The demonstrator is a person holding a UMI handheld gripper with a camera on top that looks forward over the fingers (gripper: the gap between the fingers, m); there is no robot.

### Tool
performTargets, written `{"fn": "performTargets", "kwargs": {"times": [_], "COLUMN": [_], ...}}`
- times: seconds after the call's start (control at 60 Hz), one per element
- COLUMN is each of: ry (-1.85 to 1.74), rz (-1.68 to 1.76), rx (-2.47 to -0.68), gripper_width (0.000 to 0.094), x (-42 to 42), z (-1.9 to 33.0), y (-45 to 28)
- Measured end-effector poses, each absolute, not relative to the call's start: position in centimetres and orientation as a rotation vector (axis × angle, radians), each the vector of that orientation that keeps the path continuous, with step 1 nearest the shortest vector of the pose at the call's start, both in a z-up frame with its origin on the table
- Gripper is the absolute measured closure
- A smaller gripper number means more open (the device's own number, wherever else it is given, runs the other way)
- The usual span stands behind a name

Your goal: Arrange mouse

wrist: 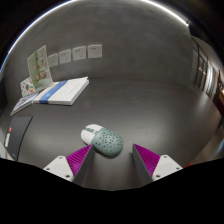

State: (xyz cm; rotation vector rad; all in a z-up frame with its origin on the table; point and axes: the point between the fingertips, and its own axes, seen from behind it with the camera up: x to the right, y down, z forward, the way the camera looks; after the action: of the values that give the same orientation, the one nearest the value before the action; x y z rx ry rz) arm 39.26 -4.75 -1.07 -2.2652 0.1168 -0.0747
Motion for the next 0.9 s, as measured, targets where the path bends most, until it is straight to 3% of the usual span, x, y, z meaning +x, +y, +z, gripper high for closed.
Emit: {"fn": "performTargets", "kwargs": {"times": [0.367, 0.433, 0.5, 0.733, 0.9], "ry": [0.066, 0.081, 0.094, 0.154, 0.154], "rz": [-0.015, -0.02, -0.038, -0.077, -0.174], "rx": [-2.295, -2.283, -2.264, -2.23, -2.114], "gripper_width": [0.012, 0.0181, 0.038, 0.0498, 0.0501], "x": [41.1, 41.3, 41.6, 41.1, 37.1], "z": [-0.9, -0.8, -0.8, -0.3, 5.5], "y": [3.0, 4.2, 5.2, 5.7, 4.5]}}
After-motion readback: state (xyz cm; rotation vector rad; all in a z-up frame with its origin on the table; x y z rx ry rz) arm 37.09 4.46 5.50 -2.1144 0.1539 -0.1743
